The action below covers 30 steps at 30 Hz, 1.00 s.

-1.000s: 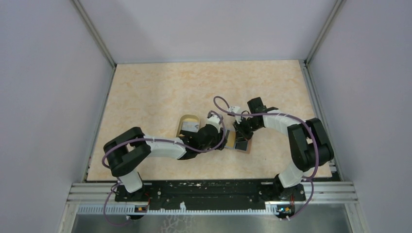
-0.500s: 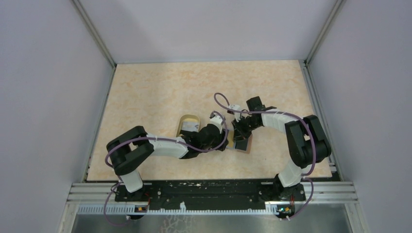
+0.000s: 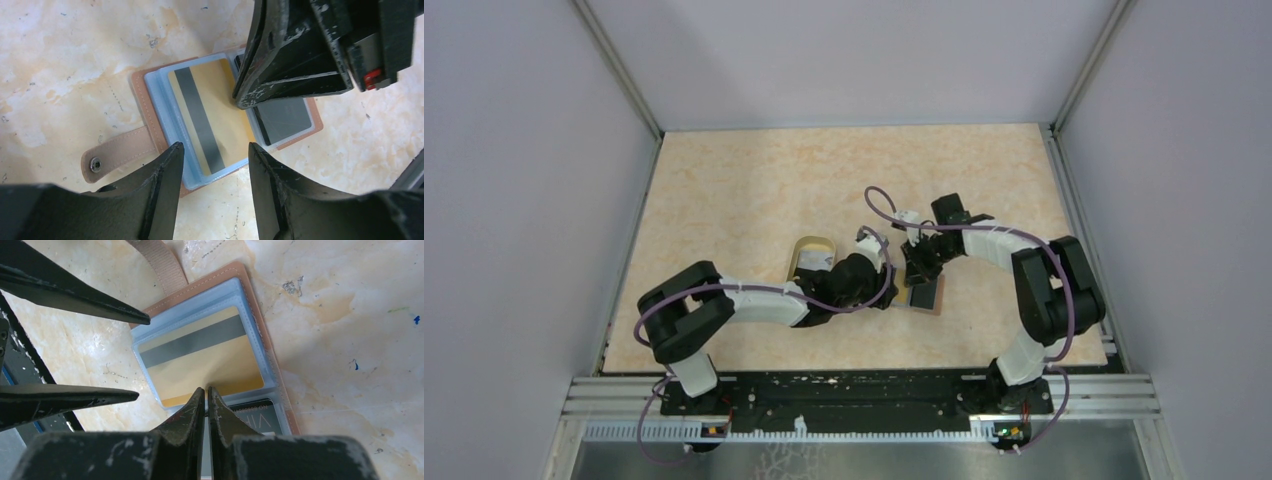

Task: Put the credit cards into the card holder
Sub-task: Insert the credit card into the card holder.

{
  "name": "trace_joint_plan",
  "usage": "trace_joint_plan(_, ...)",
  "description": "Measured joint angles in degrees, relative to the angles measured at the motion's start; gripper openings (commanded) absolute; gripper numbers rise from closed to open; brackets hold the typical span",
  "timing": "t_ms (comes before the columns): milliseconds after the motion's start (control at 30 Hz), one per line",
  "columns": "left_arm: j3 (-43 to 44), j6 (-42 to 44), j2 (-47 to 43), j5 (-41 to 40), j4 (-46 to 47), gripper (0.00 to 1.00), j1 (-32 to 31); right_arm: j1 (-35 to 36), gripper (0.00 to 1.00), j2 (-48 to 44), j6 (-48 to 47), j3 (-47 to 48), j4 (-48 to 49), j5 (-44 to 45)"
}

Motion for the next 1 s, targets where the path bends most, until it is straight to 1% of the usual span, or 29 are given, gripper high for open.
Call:
trace_joint_plan(467, 0.0, -0.1, -0.2, 0.4, 0.2, 0.57, 0.0, 0.0, 0.05, 2.6, 1.8, 0.1, 0.2, -0.2)
trace_joint_plan(867, 0.5, 0.0, -0.1, 0.4, -1.0, 0.53, 0.0, 0.0, 0.05, 3.5, 2.7, 0.8, -0.2, 0.0)
trace_joint_plan(1000, 1.6, 0.0, 0.6, 0.6, -1.3, 0.54, 0.0, 0.0, 0.05, 3.5, 2.7, 0.9, -0.3, -0.1)
